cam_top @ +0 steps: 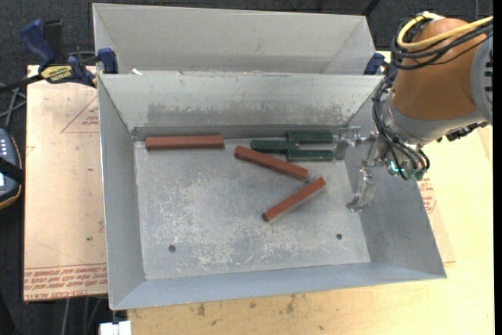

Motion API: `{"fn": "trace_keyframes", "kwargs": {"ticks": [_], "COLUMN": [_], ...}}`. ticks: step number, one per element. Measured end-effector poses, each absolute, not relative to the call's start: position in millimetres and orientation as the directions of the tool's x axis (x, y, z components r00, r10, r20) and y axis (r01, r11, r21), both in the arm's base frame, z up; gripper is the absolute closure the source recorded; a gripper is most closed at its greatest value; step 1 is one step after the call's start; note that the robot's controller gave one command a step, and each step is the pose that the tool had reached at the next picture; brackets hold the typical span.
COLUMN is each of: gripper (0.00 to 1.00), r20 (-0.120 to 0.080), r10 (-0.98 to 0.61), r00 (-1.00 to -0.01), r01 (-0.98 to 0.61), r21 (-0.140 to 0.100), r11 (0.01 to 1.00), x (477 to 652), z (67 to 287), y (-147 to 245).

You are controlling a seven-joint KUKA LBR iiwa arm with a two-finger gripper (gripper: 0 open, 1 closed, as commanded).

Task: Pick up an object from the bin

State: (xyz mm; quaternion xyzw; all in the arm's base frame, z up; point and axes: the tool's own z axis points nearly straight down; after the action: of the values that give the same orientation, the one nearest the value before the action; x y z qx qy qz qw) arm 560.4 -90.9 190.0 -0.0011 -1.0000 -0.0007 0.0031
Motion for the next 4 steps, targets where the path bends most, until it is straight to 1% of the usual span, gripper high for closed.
{"fn": "trace_keyframes", "kwargs": {"ticks": [1, 2, 3, 4], "gripper": [0.00, 0.00, 1.00, 0.00], "r20": [-0.001, -0.009, -0.001, -0.001], "r10": [0.000, 0.056, -0.118, -0.118], "r00": [-1.000, -0.998, -0.993, -0.993], "r01": [0.000, 0.056, -0.118, -0.118], "r21": [0.000, 0.001, 0.001, 0.001], "r11": [1.000, 0.998, 0.993, 0.993], "x": [562.1, 590.6, 558.1, 558.1], "z": [194, 137, 88, 88], "y": [-91, -68, -36, -36]}}
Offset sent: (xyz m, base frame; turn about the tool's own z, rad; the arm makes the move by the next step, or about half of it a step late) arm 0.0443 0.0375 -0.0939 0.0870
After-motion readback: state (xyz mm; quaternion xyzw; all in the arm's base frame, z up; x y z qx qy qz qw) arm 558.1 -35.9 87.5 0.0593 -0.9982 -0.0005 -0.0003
